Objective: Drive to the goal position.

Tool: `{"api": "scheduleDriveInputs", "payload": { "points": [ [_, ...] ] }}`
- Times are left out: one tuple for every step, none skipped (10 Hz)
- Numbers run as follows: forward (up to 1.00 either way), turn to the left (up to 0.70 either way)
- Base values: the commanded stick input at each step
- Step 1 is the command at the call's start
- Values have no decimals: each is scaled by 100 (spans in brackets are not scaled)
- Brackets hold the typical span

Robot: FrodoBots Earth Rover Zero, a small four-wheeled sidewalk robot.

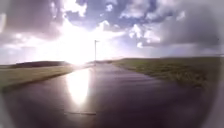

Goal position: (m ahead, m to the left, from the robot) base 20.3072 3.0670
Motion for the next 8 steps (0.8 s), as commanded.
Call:
{"api": "scheduleDriveInputs", "payload": {
  "points": [
    [70, 0],
    [70, 0],
    [70, 0],
    [70, 0],
    [70, 0],
    [70, 0],
    [70, 0],
    [70, 0]
  ]
}}
